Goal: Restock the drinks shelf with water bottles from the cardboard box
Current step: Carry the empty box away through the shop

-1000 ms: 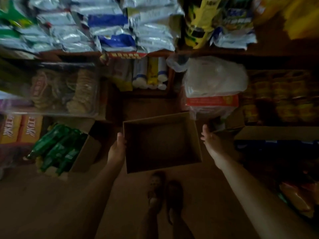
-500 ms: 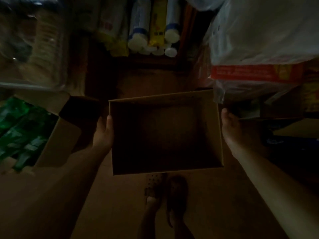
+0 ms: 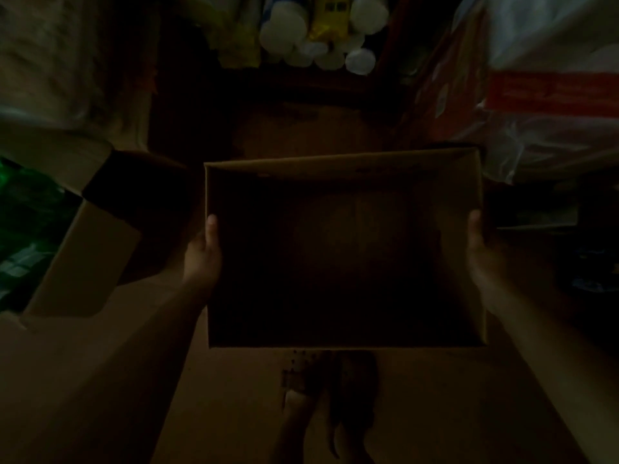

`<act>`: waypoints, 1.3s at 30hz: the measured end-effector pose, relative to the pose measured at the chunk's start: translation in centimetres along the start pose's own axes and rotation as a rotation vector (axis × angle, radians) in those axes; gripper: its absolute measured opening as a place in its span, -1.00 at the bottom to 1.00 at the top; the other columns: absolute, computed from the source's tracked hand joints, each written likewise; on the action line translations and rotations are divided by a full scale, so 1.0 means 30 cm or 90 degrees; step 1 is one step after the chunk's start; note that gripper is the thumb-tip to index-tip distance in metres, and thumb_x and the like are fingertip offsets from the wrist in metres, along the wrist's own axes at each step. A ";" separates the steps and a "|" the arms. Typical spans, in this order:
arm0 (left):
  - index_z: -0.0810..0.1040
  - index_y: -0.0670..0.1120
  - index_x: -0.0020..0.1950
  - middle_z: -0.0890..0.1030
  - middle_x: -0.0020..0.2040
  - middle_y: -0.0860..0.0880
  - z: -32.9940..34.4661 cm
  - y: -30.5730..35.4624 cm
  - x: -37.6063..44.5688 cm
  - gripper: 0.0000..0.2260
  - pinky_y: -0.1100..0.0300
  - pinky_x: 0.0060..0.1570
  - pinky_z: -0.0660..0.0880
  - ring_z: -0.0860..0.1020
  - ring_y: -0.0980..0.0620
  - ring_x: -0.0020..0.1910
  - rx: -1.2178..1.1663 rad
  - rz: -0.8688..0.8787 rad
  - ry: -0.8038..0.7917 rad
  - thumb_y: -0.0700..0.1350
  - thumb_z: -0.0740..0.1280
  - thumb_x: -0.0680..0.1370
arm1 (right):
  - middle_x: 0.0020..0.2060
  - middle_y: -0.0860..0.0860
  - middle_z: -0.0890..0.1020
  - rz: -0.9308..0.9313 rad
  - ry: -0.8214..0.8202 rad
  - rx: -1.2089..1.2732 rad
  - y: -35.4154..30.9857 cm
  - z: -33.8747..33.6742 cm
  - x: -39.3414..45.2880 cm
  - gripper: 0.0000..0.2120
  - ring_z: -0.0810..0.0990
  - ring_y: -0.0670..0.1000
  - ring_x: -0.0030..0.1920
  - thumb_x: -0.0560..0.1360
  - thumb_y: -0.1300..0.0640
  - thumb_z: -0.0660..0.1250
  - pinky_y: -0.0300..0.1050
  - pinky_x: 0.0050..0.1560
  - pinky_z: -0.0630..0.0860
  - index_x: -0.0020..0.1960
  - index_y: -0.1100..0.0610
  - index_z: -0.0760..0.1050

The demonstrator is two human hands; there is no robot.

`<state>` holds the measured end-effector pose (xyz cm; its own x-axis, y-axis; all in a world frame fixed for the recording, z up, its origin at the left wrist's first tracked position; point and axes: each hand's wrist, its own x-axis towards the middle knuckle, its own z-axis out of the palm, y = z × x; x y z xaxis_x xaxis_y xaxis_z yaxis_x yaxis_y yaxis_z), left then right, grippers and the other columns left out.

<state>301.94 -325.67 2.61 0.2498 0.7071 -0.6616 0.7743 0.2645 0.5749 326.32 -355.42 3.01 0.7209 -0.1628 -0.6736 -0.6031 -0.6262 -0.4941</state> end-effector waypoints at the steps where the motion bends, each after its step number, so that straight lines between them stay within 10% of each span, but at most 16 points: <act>1: 0.44 0.03 0.14 0.55 -0.07 0.07 -0.005 -0.002 -0.003 -0.64 0.20 -0.14 0.45 0.53 0.12 -0.09 -0.013 -0.002 -0.004 0.21 0.01 0.61 | 0.45 0.08 0.31 0.005 -0.006 -0.017 -0.005 -0.003 -0.009 -0.36 0.32 0.12 0.42 0.56 -0.27 0.08 -0.05 0.35 0.22 0.50 0.09 0.22; 14: 0.50 -0.11 0.26 0.55 0.10 -0.12 -0.101 -0.059 -0.182 -0.47 0.02 0.10 0.47 0.53 -0.07 0.06 0.009 0.018 0.050 0.25 0.02 0.59 | 0.27 0.32 0.46 -0.015 -0.024 -0.190 -0.120 -0.108 -0.253 -0.32 0.45 0.25 0.24 0.61 -0.23 -0.06 -0.01 0.11 0.35 0.28 0.34 0.44; 17: 0.52 -0.10 0.24 0.57 0.11 -0.14 -0.177 -0.047 -0.257 -0.45 0.05 0.04 0.46 0.55 -0.12 0.08 0.004 0.005 0.064 0.27 0.02 0.58 | 0.06 0.27 0.55 -0.046 -0.020 -0.214 -0.141 -0.130 -0.317 -0.30 0.53 0.23 0.02 0.57 -0.31 -0.04 -0.08 -0.12 0.36 0.22 0.28 0.48; 27: 0.53 -0.12 0.14 0.57 -0.13 -0.09 -0.596 0.165 -0.548 -0.52 0.15 -0.27 0.42 0.55 -0.01 -0.21 -0.064 0.007 0.070 0.21 0.02 0.60 | -0.06 0.37 0.56 -0.278 0.001 -0.226 -0.512 -0.227 -0.761 -0.32 0.54 0.35 0.05 0.60 -0.20 0.02 0.11 0.04 0.43 0.02 0.42 0.55; 35: 0.55 -0.15 -0.02 0.57 -0.16 -0.15 -1.009 0.289 -0.801 -0.51 0.09 -0.20 0.39 0.55 -0.09 -0.19 -0.030 0.063 0.260 0.20 0.01 0.62 | -0.45 0.18 0.47 -0.482 -0.051 -0.269 -0.825 -0.201 -1.127 -0.30 0.55 0.24 -0.25 0.50 -0.37 -0.09 0.00 -0.21 0.35 -0.44 0.17 0.40; 39: 0.59 -0.20 0.01 0.58 -0.09 -0.22 -1.250 0.298 -0.930 -0.50 0.04 -0.07 0.43 0.57 -0.20 -0.05 -0.042 0.052 0.358 0.18 0.06 0.62 | -0.38 0.22 0.53 -0.544 -0.075 -0.320 -0.999 -0.131 -1.366 -0.29 0.54 0.23 -0.24 0.57 -0.28 -0.05 -0.05 -0.21 0.33 -0.34 0.28 0.47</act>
<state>280.08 -318.45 44.26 -0.0541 0.9625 -0.2659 0.7234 0.2213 0.6540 316.19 -332.98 47.59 0.7908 0.5522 -0.2642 0.3361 -0.7524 -0.5665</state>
